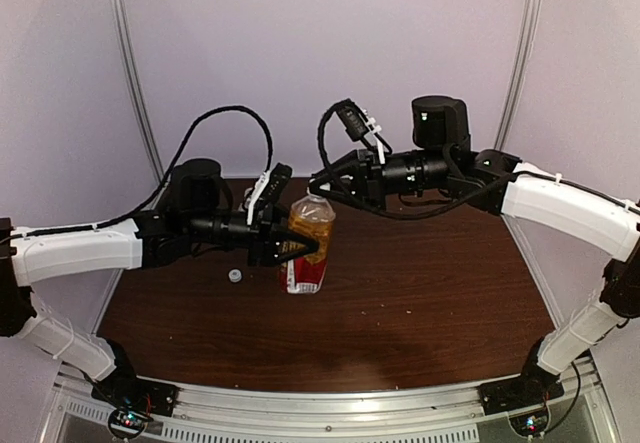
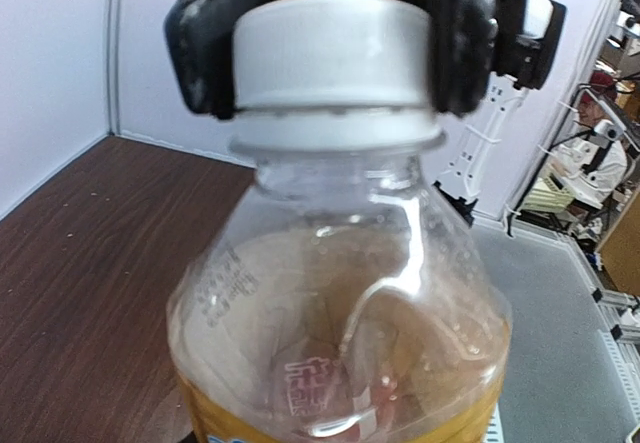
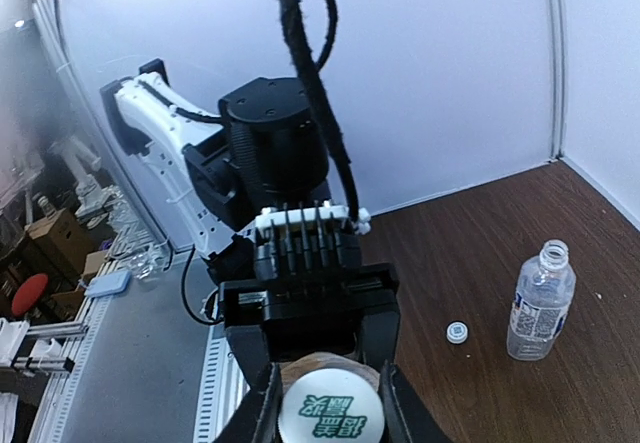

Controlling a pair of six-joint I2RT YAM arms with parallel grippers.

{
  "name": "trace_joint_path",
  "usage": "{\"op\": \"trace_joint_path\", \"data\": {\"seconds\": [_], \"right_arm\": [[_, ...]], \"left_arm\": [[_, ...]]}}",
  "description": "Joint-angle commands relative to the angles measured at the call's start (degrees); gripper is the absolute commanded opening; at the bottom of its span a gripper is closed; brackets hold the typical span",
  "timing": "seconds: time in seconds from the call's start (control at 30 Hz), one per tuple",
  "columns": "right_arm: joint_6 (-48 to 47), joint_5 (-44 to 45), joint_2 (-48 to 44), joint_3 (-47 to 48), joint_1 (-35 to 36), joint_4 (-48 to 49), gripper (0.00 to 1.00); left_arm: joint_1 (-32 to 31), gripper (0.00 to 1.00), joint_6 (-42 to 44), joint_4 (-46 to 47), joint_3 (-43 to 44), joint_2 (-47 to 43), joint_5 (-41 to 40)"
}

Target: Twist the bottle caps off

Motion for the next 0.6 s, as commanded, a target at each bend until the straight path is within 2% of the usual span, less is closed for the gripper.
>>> {"op": "trace_joint_path", "data": {"seconds": [0.0, 0.1, 0.17, 0.3, 0.4, 0.53, 0.57], "right_arm": [[-8.24, -18.05, 2.13, 1.18, -0.97, 0.15, 0.01], [-10.80, -20.98, 3.10, 2.27, -1.45, -0.87, 0.09], [-10.47, -21.09, 3.32, 2.55, -1.72, -0.88, 0.12], [-9.13, -18.99, 2.71, 2.11, -2.02, -0.36, 0.14], [-6.52, -15.60, 1.73, 1.74, -2.06, 0.12, 0.21], [-2.99, -9.75, 0.22, 1.75, -2.06, 0.38, 0.42], [-2.04, -9.13, -0.31, 1.59, -2.06, 0.64, 0.50]], "left_arm": [[-0.75, 0.31, -2.51, 9.48, -1.10, -2.05, 13.75], [-0.75, 0.30, -2.88, 9.97, -1.18, -2.06, 15.19], [-0.74, 0.30, -2.71, 9.87, -1.18, -1.98, 15.00], [-0.75, 0.31, -2.44, 9.32, -0.93, -1.20, 14.24], [-0.75, 0.30, -2.03, 8.59, -0.76, -1.26, 12.36], [-0.75, 0.30, -0.13, 5.04, 0.19, -1.44, 7.36], [-0.75, 0.30, 0.11, 4.47, 0.35, -1.51, 6.26]]}}
